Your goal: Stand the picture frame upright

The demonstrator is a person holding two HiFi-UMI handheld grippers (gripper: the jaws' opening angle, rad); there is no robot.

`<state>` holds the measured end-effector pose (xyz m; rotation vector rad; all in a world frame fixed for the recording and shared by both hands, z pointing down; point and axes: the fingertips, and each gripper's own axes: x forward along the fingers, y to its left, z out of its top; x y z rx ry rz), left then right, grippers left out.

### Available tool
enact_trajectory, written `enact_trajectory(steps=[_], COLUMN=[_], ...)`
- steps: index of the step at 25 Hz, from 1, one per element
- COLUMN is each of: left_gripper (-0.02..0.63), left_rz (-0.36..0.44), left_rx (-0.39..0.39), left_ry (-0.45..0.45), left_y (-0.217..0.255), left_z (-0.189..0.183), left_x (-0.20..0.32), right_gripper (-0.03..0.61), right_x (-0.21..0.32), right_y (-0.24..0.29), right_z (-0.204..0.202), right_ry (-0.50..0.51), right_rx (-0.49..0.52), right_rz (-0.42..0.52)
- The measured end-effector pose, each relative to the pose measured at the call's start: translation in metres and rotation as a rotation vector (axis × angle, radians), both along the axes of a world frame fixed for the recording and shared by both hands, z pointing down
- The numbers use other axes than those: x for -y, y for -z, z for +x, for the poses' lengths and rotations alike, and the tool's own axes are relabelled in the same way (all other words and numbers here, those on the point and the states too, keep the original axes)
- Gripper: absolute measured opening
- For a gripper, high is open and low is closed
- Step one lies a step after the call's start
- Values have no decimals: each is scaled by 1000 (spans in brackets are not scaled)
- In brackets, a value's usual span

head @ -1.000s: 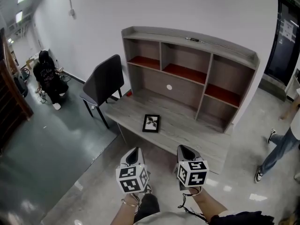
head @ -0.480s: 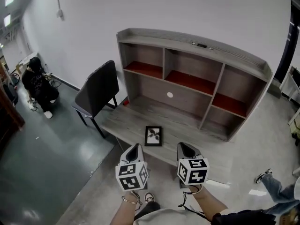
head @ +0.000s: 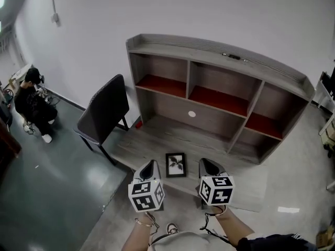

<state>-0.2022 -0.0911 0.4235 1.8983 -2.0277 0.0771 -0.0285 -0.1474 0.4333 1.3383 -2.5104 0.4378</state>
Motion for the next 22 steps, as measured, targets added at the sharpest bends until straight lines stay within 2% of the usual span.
enact_trajectory(steps=[3, 11, 19, 22], left_gripper=[4, 3, 3, 3], left_rz=[-14, -120, -172, -195], left_rx=[12, -10, -11, -34], left_ry=[-16, -27, 7, 32], left_y=[-4, -45, -68, -79], left_z=[-12, -24, -27, -30], left_x=[17, 41, 49, 55], right_gripper=[32, 32, 32, 32], right_x=[12, 34, 57, 64], right_y=[-7, -47, -68, -75], right_z=[-2, 3, -12, -13], right_ry=[-30, -85, -40, -21], right_rx=[-14, -26, -35, -49], right_rz=[-18, -112, -145, -162])
